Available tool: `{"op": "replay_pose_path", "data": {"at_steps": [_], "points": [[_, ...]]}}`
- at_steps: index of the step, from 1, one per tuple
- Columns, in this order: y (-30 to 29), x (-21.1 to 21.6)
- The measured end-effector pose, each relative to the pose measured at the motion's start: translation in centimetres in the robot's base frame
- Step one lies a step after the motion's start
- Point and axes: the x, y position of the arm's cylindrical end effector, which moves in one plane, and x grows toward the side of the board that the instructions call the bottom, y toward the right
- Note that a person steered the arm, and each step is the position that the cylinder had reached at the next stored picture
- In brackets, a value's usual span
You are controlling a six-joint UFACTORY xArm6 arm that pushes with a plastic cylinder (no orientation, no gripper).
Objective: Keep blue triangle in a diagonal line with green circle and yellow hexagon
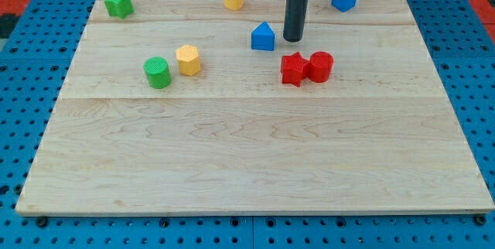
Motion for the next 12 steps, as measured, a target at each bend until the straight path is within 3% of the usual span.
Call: {"op": "replay_pose_path", "data": {"at_steps": [3,5,7,12], "points": [[-2.7,-1.4],[-11.2,-1.6],[-6.5,-0.3],[-7.7,2.6]]}}
